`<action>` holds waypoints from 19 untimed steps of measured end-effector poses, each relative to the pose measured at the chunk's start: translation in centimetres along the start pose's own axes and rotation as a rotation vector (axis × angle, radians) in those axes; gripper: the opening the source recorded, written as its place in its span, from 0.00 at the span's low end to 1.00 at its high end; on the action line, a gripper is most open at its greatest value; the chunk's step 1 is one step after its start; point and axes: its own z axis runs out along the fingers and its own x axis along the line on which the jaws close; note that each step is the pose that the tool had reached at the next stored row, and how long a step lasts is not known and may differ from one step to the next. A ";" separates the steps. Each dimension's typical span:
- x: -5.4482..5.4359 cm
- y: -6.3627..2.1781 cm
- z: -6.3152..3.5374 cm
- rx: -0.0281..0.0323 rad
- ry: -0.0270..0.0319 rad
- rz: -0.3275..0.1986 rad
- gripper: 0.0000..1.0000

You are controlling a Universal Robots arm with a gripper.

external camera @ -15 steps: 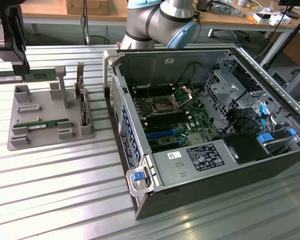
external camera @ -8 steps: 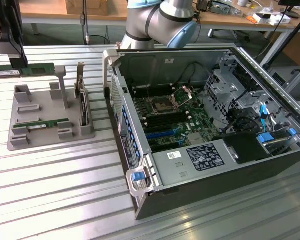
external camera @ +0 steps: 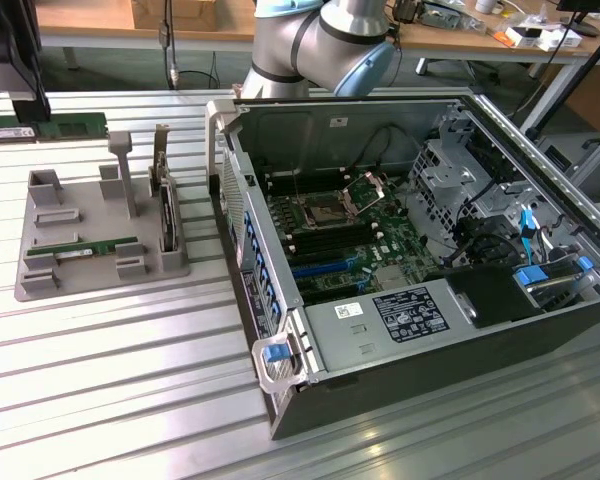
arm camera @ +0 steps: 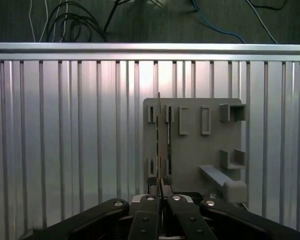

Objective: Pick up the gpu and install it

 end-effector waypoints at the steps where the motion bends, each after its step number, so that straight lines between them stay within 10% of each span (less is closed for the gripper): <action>1: 0.0 0.00 -0.10 0.0000 0.0000 0.000 0.12; 19: 0.0 0.12 -2.60 0.0000 0.0000 0.000 0.12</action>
